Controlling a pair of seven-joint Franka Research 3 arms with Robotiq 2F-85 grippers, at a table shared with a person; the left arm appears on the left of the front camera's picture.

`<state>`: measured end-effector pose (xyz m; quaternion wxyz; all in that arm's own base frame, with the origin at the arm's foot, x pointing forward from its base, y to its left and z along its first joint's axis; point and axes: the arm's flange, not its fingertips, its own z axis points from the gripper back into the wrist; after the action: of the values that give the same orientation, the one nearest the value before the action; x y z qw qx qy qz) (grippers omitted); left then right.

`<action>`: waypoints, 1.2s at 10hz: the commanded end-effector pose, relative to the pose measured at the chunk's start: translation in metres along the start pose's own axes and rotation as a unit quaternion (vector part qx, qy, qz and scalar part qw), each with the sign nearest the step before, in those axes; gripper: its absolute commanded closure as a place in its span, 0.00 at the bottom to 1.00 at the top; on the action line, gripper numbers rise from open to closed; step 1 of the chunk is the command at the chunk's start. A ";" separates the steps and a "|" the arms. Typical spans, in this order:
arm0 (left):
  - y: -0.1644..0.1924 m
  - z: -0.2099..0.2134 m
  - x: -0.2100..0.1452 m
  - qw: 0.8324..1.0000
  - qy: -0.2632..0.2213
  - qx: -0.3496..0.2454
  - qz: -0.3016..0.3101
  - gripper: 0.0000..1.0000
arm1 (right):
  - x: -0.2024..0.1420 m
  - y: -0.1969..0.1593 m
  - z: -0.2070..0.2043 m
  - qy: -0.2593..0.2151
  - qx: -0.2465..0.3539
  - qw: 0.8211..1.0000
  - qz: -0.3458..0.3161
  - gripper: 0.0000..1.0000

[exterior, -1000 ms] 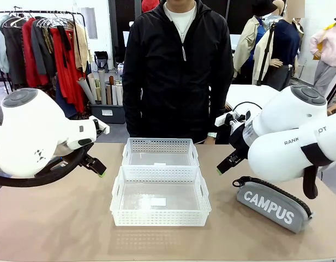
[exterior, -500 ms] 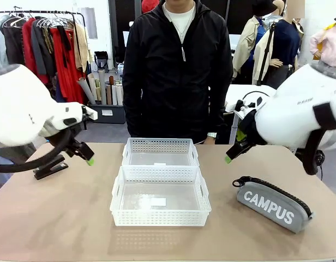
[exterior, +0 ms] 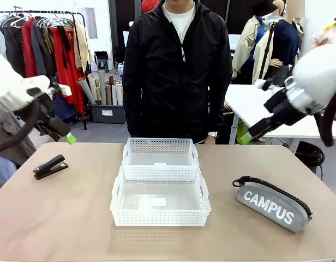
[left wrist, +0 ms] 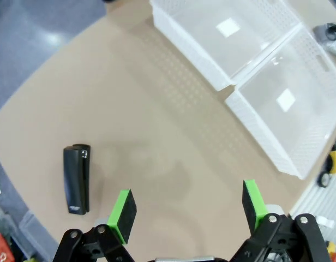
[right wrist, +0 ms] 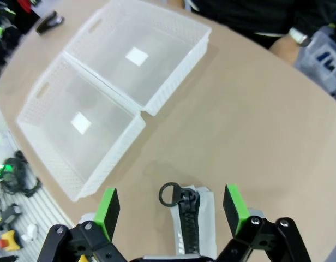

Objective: Distribute items into two baskets.
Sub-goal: Pick up the Pencil pouch that the person points to.

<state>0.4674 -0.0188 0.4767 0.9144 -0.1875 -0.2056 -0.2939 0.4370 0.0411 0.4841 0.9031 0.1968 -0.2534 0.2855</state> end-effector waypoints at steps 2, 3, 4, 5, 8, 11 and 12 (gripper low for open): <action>0.051 0.053 -0.001 0.997 -0.017 -0.064 0.049 0.00 | -0.003 -0.049 0.034 -0.037 0.094 0.995 -0.024 0.00; 0.064 0.067 -0.004 0.995 -0.021 -0.072 0.063 0.00 | -0.008 -0.061 0.047 -0.045 0.115 0.992 -0.024 0.00; 0.072 0.082 -0.011 0.994 -0.026 -0.093 0.050 0.00 | -0.017 -0.075 0.060 -0.057 0.134 0.989 -0.034 0.00; 0.080 0.092 -0.018 0.994 -0.021 -0.103 0.039 0.00 | -0.026 -0.086 0.070 -0.068 0.143 0.986 -0.042 0.00; 0.093 0.120 -0.043 0.984 -0.078 -0.159 0.020 0.00 | -0.058 -0.111 0.095 -0.110 0.166 0.978 -0.070 0.00; 0.104 0.135 -0.056 0.983 -0.094 -0.156 0.021 0.00 | -0.081 -0.124 0.113 -0.146 0.174 0.970 -0.082 0.00; 0.110 0.138 -0.060 0.981 -0.103 -0.159 0.031 0.00 | -0.089 -0.127 0.119 -0.159 0.176 0.967 -0.088 0.00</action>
<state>0.4486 0.1502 0.5391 0.8653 -0.3514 -0.2319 -0.2721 0.4103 -0.1495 0.5003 0.8388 0.4055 -0.3016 0.2026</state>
